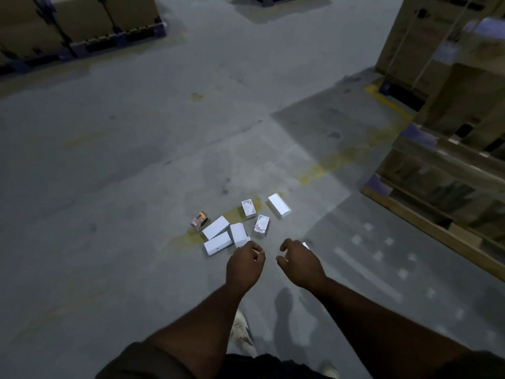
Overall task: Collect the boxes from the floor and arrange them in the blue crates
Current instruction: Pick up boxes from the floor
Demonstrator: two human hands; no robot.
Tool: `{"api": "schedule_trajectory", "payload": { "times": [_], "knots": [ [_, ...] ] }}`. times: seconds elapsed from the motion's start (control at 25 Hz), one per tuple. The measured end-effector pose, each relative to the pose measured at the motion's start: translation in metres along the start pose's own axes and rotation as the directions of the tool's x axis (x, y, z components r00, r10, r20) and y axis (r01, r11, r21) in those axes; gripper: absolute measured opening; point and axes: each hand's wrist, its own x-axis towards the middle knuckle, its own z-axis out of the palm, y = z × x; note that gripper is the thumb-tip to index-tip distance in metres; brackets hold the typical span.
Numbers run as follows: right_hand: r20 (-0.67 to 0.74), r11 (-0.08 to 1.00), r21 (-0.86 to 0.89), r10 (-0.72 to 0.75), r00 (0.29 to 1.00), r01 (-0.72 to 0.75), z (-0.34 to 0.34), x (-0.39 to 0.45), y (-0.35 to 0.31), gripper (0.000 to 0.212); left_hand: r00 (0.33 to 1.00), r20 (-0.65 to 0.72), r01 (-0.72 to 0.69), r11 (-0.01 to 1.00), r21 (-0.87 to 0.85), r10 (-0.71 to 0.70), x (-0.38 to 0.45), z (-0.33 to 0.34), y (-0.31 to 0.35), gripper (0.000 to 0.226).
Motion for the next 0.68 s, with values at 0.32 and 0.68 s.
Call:
{"api": "schedule_trajectory", "payload": {
  "times": [0.32,0.68],
  "knots": [
    [-0.008,0.992,0.052,0.116,0.993,-0.115,0.006,0.073,-0.051,0.03,0.998,0.067,-0.021,1.0,0.019,0.02,0.098,-0.051,-0.026,0.016],
    [0.03,0.981,0.116,0.154,0.988,-0.156,0.005,0.198,-0.03,0.03,0.99,0.134,0.037,0.998,0.041,-0.042,0.2,-0.044,-0.01,0.016]
  ]
}}
